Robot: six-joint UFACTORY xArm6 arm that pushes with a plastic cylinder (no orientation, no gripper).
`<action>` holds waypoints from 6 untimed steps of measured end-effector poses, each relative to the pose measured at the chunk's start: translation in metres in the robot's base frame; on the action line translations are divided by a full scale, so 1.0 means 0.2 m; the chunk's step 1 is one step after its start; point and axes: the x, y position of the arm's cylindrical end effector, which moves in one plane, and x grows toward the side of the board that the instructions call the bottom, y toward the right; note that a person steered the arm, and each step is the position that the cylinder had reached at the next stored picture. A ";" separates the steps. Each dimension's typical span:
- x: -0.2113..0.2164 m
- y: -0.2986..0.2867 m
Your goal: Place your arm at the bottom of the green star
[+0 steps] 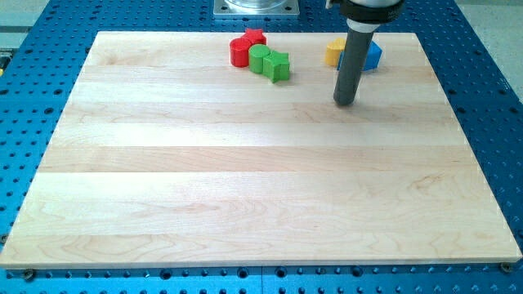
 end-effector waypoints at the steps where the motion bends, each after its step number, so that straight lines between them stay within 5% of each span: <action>1: 0.00 0.00; 4: 0.05 0.01; 5: 0.09 -0.30; 6: -0.14 -0.52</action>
